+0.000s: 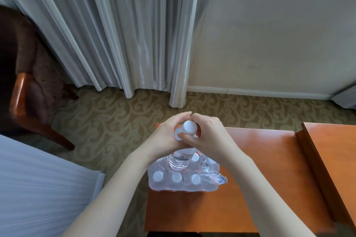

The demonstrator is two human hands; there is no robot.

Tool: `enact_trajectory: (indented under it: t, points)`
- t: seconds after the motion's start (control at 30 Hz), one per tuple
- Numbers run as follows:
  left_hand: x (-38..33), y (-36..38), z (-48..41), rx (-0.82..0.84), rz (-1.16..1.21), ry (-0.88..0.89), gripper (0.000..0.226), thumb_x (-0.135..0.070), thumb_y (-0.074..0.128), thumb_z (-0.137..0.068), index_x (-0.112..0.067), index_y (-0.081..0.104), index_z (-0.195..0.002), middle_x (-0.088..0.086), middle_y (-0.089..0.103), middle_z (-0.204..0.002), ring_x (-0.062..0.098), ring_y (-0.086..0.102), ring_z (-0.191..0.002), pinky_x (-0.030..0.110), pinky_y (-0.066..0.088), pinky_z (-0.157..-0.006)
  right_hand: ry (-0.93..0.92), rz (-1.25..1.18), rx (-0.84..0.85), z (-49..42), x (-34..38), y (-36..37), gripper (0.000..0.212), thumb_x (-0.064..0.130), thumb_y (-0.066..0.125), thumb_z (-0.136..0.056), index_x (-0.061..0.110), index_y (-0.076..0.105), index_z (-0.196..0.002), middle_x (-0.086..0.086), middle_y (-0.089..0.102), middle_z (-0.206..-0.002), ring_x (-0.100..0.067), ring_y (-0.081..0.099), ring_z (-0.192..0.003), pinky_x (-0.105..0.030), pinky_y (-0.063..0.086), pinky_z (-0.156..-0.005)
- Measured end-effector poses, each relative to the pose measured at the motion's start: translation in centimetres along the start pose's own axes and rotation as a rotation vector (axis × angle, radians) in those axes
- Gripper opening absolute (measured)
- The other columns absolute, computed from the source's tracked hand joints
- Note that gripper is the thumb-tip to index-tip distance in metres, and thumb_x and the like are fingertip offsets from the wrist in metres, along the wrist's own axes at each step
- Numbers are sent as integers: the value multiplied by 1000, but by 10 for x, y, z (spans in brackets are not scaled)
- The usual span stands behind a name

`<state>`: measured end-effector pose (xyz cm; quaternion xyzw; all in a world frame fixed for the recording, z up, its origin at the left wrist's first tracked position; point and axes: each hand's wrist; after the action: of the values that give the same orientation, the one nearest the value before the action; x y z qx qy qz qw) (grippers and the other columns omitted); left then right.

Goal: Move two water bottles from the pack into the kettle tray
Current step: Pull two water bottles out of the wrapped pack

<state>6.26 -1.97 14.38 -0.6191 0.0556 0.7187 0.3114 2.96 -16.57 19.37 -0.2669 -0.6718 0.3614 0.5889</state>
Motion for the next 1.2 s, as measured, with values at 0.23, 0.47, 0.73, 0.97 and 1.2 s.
enact_trajectory:
  t: [0.23,0.47,0.73,0.97,1.2]
  points:
    - [-7,9,5,-104,2,60,22,-23,64,-70,-44,58,-65,-26,62,-69,-5,55,-67,12,47,-62,-6,-72,3,-2,5,0,29,39,69,-73,18,51,-82,6,48,-61,-10,43,-59,-21,33,-56]
    - [3,-2,9,-276,149,104,22,-41,73,-70,-24,71,-84,-5,73,-82,9,67,-77,25,53,-72,92,-413,-122,-1,-31,7,14,39,59,-86,28,57,-95,10,60,-71,0,51,-59,-6,39,-56]
    - [5,-23,14,-332,204,115,7,-21,75,-79,-18,71,-84,-12,70,-79,2,64,-75,12,51,-66,121,513,431,17,-118,97,35,40,49,-88,12,53,-110,-4,65,-108,-27,51,-108,-37,38,-87]
    - [5,-28,10,-317,223,100,9,-19,75,-79,-13,71,-85,-9,69,-78,2,64,-72,12,50,-64,195,691,406,16,-127,140,34,39,58,-82,14,51,-104,-2,70,-99,-26,46,-109,-42,29,-90]
    - [4,-25,8,-307,226,93,11,-18,74,-79,-10,70,-87,-6,69,-80,5,64,-74,15,53,-66,296,576,257,25,-127,147,31,44,65,-76,20,52,-90,3,58,-70,-23,46,-95,-39,24,-81]
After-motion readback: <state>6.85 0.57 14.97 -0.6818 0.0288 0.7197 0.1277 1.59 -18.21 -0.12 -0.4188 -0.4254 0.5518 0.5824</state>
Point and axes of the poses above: each hand's wrist, its own z-axis away from the middle knuckle, its own y-axis out of the palm, x = y × z
